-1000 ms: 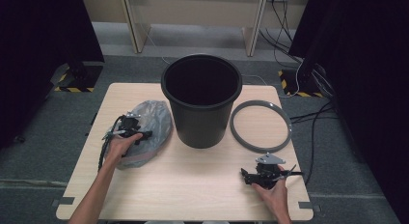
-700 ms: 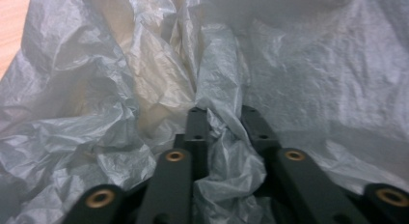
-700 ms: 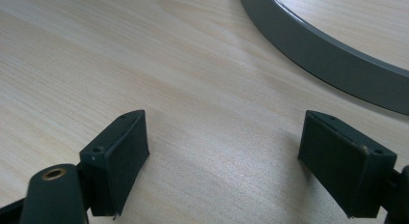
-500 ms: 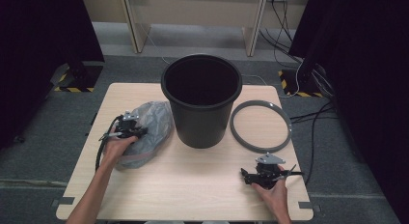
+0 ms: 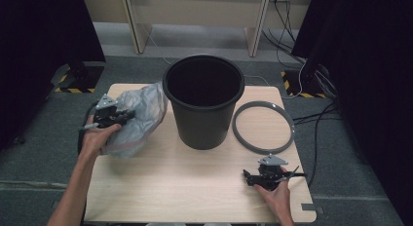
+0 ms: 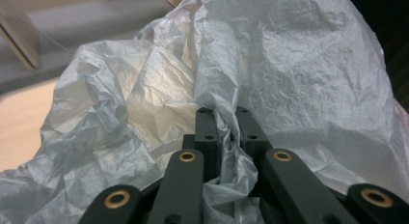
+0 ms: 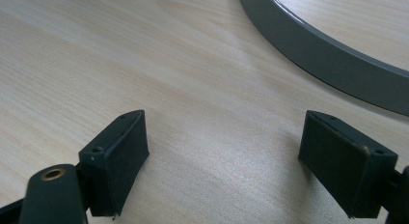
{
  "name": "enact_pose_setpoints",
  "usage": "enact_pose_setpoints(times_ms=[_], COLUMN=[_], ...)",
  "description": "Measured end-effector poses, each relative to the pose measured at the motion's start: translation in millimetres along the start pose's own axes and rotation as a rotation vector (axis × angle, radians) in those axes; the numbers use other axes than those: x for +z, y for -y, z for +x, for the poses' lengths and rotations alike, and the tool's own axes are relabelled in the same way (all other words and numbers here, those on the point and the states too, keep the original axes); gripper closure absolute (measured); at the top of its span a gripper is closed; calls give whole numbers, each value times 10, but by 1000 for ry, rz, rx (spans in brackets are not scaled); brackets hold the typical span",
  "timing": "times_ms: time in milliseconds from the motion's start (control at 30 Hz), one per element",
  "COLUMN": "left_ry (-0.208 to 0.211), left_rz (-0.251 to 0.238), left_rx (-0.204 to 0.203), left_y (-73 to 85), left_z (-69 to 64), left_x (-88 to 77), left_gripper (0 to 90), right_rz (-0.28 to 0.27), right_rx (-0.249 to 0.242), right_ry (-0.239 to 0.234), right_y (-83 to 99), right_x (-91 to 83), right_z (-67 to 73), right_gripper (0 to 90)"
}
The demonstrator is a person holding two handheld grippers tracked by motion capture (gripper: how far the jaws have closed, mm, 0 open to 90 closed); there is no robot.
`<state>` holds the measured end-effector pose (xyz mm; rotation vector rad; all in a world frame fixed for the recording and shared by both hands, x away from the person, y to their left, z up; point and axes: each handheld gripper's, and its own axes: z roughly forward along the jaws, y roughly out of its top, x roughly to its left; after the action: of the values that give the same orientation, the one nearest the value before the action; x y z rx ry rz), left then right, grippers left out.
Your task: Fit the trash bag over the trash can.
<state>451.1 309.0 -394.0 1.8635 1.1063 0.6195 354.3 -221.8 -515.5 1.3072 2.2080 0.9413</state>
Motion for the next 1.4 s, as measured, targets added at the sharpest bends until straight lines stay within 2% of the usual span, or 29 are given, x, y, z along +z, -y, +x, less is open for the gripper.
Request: enact_pose_setpoints(times_ms=[167, 500, 600, 700, 800, 833, 967, 1200, 1400], left_ry=[-2, -18, -15, -8, 2, 3, 29, 65, 107], left_rz=[-55, -131, -157, -180, -199, -207, -214, -225, -237], left_rx=[2, 60, 73, 98, 110, 132, 117, 129, 147], left_y=[-240, -723, -866, -1033, -1164, -1226, -1374, -1624, -1847], left_z=[63, 48, 17, -68, -146, -170, -264, -469, -711], left_x=[-247, -599, -680, -734, -737, -728, -667, -496, -355], left_gripper=[822, 822, 822, 822, 822, 822, 822, 822, 822], right_rz=[1, 1, 2, 2, 4, 4, 3, 4, 6], right_rx=[-1, -1, 3, 4, 6, 6, 6, 5, 10], right_ry=[1, 2, 2, 2, 2, 2, 3, 1, 1], right_y=[-1, -3, -3, -5, -6, -6, -6, -9, -9], right_x=[1, 2, 3, 4, 3, 3, 4, 6, 5], right_z=[-1, -2, 1, 1, 2, 2, 2, 0, 3], right_gripper=[175, 174, 173, 173, 173, 172, 172, 171, 170])
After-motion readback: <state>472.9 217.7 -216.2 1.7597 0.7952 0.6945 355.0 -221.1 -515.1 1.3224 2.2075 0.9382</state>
